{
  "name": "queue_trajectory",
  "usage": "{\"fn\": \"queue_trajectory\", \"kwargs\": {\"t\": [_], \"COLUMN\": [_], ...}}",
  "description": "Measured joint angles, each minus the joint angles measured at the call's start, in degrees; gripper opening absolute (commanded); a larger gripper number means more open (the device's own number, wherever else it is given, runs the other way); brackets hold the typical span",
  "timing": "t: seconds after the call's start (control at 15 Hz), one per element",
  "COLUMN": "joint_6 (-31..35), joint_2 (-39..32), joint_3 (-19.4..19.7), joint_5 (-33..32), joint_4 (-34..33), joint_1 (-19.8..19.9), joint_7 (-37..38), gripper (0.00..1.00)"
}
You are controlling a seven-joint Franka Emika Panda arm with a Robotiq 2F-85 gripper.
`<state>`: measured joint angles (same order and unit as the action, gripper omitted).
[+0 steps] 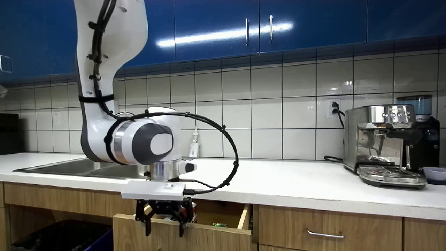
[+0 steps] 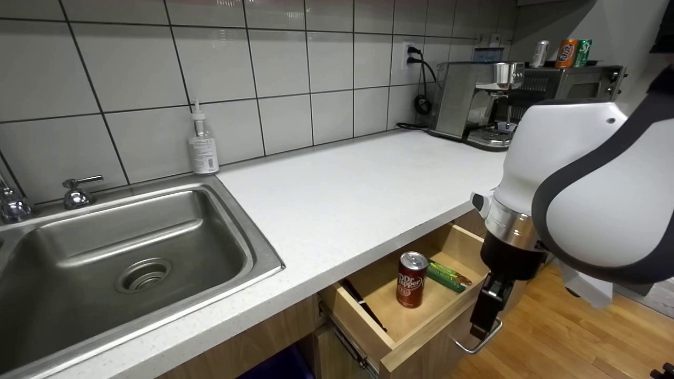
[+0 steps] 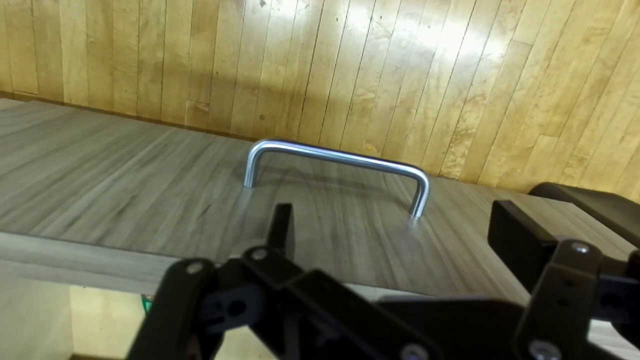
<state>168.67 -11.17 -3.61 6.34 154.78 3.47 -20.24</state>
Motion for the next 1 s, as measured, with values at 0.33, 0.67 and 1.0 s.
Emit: {"fn": "queue_trajectory", "kwargs": {"t": [0.33, 0.67, 1.0], "joint_6": [0.8, 0.9, 1.1], "joint_2": [-1.0, -1.8, -2.8], "joint_3": [0.1, 0.4, 0.7], "joint_5": [-1.1, -2.0, -2.0], "joint_4": [-1.2, -2.6, -4.1], "joint_1": [0.0, 0.0, 0.0], "joint_7": [2.1, 5.4, 8.0], "gripper": [1.00, 1.00, 1.00]}}
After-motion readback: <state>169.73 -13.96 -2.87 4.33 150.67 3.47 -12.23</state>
